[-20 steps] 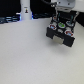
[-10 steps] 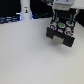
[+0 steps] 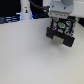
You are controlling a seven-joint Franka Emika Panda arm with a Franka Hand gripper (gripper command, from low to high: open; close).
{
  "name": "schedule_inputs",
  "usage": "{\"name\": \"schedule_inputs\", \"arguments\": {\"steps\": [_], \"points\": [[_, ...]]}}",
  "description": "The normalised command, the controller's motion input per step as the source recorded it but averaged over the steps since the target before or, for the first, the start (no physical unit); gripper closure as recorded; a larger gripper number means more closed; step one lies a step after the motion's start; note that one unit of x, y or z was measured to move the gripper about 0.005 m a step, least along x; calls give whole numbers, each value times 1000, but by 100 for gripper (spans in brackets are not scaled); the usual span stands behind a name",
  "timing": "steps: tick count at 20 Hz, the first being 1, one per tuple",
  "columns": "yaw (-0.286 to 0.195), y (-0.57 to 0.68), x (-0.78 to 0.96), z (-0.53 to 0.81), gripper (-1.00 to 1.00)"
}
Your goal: Open the kcup holder, insert the kcup into the holder, and close the kcup holder
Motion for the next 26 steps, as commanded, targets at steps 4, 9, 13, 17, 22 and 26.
{"name": "schedule_inputs", "arguments": {"steps": [4, 9, 13, 17, 22, 26], "points": [[62, 117, 303, -181, -100], [183, 262, -170, -256, -100], [232, 177, -388, -277, -100], [182, 305, -477, -247, -100], [131, 396, -553, -86, -100], [148, 359, -576, -136, -100]]}}
